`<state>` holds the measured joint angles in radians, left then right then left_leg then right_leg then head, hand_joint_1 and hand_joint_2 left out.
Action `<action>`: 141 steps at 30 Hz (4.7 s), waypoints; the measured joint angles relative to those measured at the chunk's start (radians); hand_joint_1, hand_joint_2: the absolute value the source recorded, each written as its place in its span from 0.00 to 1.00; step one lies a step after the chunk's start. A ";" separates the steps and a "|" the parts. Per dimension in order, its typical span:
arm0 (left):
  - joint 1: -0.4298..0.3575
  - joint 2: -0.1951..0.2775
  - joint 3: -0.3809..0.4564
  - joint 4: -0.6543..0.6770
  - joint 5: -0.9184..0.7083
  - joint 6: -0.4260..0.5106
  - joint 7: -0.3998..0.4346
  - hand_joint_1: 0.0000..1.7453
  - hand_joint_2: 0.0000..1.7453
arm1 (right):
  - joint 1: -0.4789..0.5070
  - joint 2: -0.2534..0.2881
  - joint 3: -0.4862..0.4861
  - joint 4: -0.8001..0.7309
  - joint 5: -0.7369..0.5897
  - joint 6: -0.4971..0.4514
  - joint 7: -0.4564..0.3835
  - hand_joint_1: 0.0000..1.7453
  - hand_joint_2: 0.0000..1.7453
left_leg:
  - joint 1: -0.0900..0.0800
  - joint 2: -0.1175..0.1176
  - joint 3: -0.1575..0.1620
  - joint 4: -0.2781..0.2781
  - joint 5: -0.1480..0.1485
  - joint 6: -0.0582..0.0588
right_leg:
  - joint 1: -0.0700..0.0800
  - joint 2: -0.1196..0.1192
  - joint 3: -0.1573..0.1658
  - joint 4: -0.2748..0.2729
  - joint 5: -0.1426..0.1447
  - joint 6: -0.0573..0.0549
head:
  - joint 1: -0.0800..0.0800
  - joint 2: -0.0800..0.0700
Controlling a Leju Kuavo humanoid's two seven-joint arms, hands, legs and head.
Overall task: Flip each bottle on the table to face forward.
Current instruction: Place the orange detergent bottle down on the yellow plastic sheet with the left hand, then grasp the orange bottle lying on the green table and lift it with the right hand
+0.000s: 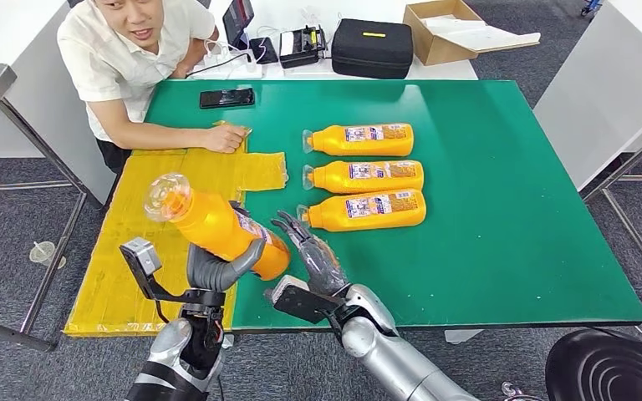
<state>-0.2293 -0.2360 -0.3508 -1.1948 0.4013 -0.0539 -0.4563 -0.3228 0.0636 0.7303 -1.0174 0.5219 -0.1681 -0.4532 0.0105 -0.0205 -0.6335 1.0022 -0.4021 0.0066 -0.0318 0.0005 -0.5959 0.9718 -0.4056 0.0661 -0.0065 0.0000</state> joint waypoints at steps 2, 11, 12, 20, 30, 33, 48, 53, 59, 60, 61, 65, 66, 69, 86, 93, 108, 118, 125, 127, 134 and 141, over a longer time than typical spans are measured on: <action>0.000 0.001 0.005 -0.003 -0.002 0.006 0.002 1.00 1.00 | 0.006 -0.001 -0.001 0.000 0.006 -0.008 0.000 0.00 1.00 | 0.000 0.000 0.000 0.000 0.000 0.000 | 0.000 0.000 0.000 0.000 0.000 0.000 | 0.000 0.000; 0.000 0.012 0.009 -0.006 -0.166 0.202 0.005 1.00 1.00 | 0.040 -0.004 -0.021 -0.009 0.068 -0.143 0.008 0.00 1.00 | 0.000 0.000 0.000 0.000 0.000 0.000 | 0.000 0.000 0.000 0.000 0.000 0.000 | 0.000 0.000; -0.001 0.019 0.009 -0.005 -0.235 0.272 0.006 1.00 1.00 | 0.055 -0.007 -0.033 -0.017 0.081 -0.190 0.008 0.00 1.00 | 0.000 0.000 0.000 0.000 0.000 0.000 | 0.000 0.000 0.000 0.000 0.000 0.000 | 0.000 0.000; 0.000 0.109 0.035 0.007 -1.136 0.659 0.222 1.00 1.00 | 0.215 -0.016 -0.277 -0.197 0.098 -0.428 -0.047 0.00 1.00 | 0.000 0.000 -0.001 0.000 0.000 0.000 | 0.000 0.000 -0.001 0.000 0.000 0.000 | 0.000 0.000; -0.067 0.188 0.037 0.124 -1.674 0.426 0.508 1.00 1.00 | 0.278 0.022 -0.442 -0.325 0.087 -0.357 -0.099 0.00 1.00 | 0.000 0.000 0.000 0.000 0.000 0.000 | 0.000 0.000 -0.001 0.000 0.000 0.000 | 0.000 0.000; -0.104 0.198 0.036 0.162 -1.689 0.392 0.522 1.00 1.00 | 0.280 0.030 -0.451 -0.327 0.076 -0.341 -0.106 0.00 1.00 | 0.000 0.000 0.000 0.000 0.000 0.000 | 0.000 0.000 -0.001 0.000 0.000 0.000 | 0.000 0.000; -0.304 0.205 0.034 0.462 -1.629 0.260 0.486 0.90 1.00 | 0.257 0.051 -0.461 -0.295 0.031 -0.295 -0.129 0.00 1.00 | 0.000 -0.001 0.002 0.000 0.001 0.000 | 0.000 -0.001 0.003 0.000 0.000 0.000 | 0.000 0.000; -0.322 0.204 0.034 0.491 -1.624 0.253 0.484 0.03 1.00 | 0.257 0.052 -0.461 -0.286 0.031 -0.295 -0.130 0.00 1.00 | 0.000 -0.001 0.004 0.000 0.001 0.000 | 0.000 -0.001 0.004 0.000 0.000 0.000 | 0.000 0.000; -0.358 0.203 0.034 0.550 -1.577 0.187 0.470 0.00 1.00 | 0.253 0.052 -0.463 -0.270 0.010 -0.293 -0.133 0.00 1.00 | 0.000 -0.001 0.007 0.000 0.001 0.000 | 0.000 -0.001 0.008 0.000 0.000 0.000 | 0.000 0.000; -0.366 0.203 0.034 0.564 -1.567 0.172 0.464 0.00 1.00 | 0.252 0.051 -0.465 -0.266 0.005 -0.293 -0.135 0.00 1.00 | 0.000 -0.002 0.008 -0.001 0.001 0.000 | 0.000 -0.001 0.009 0.000 0.000 0.000 | 0.000 0.000; -0.374 0.203 0.035 0.579 -1.556 0.158 0.456 0.00 1.00 | 0.252 0.051 -0.467 -0.262 0.000 -0.293 -0.137 0.00 1.00 | 0.000 -0.002 0.009 -0.001 0.001 0.000 | 0.000 -0.002 0.010 0.000 0.000 0.000 | 0.000 0.000; -0.400 0.206 0.035 0.624 -1.528 0.129 0.425 0.00 1.00 | 0.250 0.049 -0.477 -0.247 -0.008 -0.293 -0.147 0.00 1.00 | 0.000 -0.002 0.012 -0.001 0.001 0.000 | 0.000 -0.002 0.014 0.000 0.000 0.000 | 0.000 0.000; -0.404 0.207 0.035 0.631 -1.526 0.128 0.423 0.00 1.00 | 0.249 0.049 -0.478 -0.244 -0.008 -0.293 -0.148 0.00 1.00 | 0.000 -0.002 0.013 -0.001 0.001 0.000 | 0.000 -0.002 0.015 0.000 0.000 0.000 | 0.000 0.000; -0.412 0.207 0.035 0.646 -1.523 0.126 0.418 0.00 1.00 | 0.248 0.049 -0.480 -0.236 -0.008 -0.293 -0.149 0.00 1.00 | 0.000 -0.002 0.014 -0.001 0.001 0.000 | 0.000 -0.002 0.016 0.000 0.000 0.000 | 0.000 0.000; -0.419 0.270 0.040 0.626 -1.139 -0.179 0.123 0.00 1.00 | 0.203 0.048 -0.480 -0.154 -0.065 -0.296 -0.210 0.00 1.00 | 0.000 -0.003 0.016 -0.001 0.001 0.000 | 0.000 -0.002 0.018 0.000 -0.001 0.000 | 0.000 0.000; -0.382 0.306 -0.028 0.566 -1.053 -0.113 0.105 0.00 1.00 | 0.189 0.047 -0.475 -0.117 -0.070 -0.314 -0.217 0.00 1.00 | 0.000 -0.002 0.015 -0.001 0.001 0.000 | 0.000 -0.002 0.016 0.000 -0.001 -0.001 | 0.000 0.000; -0.179 0.269 -0.212 0.051 -1.069 0.237 0.163 0.00 1.00 | 0.162 -0.022 -0.461 -0.057 0.406 -0.408 0.075 0.00 1.00 | -0.002 -0.002 0.003 0.000 0.001 0.001 | -0.002 -0.002 0.004 0.000 0.000 0.000 | 0.000 0.000; -0.069 0.190 -0.218 -0.115 -1.102 0.348 0.166 0.00 1.00 | 0.089 -0.114 -0.449 0.051 0.495 -0.380 0.144 0.00 1.00 | -0.003 -0.001 0.002 0.000 0.000 0.001 | -0.001 -0.002 0.002 -0.001 0.000 0.000 | 0.000 0.000; -0.037 0.170 -0.240 -0.151 -1.134 0.415 0.130 0.00 1.00 | 0.011 -0.163 -0.429 0.124 0.571 -0.291 0.172 0.00 1.00 | -0.003 -0.001 0.001 0.000 0.000 0.001 | -0.002 -0.002 0.002 -0.001 0.000 0.000 | 0.000 0.000; -0.035 0.166 -0.247 -0.153 -1.107 0.411 0.129 0.00 1.00 | -0.023 -0.169 -0.424 0.158 0.569 -0.264 0.166 0.00 1.00 | -0.003 -0.001 0.001 0.000 0.001 0.001 | -0.002 -0.002 0.002 -0.001 0.000 0.001 | 0.000 0.000; -0.036 0.147 -0.247 -0.137 -1.024 0.395 0.113 0.00 1.00 | -0.115 -0.173 -0.397 0.285 0.573 -0.241 0.163 0.00 1.00 | -0.003 -0.001 0.001 0.001 0.001 0.001 | -0.002 -0.002 0.002 0.000 0.001 0.001 | 0.000 0.000; -0.037 0.140 -0.246 -0.127 -1.013 0.405 0.105 0.00 1.00 | -0.152 -0.176 -0.382 0.353 0.583 -0.151 0.213 0.00 1.00 | -0.003 -0.001 0.001 0.000 0.001 0.001 | -0.002 -0.002 0.002 0.000 0.000 0.001 | 0.000 0.000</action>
<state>-0.2667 -0.0964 -0.5963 -1.3217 -0.6118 0.3510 -0.3516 -0.4749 -0.1123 0.3479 -0.6648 1.1051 -0.3191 -0.2406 0.0072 -0.0217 -0.6328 1.0027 -0.4014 0.0078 -0.0336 -0.0013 -0.5940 0.9713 -0.4052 0.0669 -0.0068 0.0000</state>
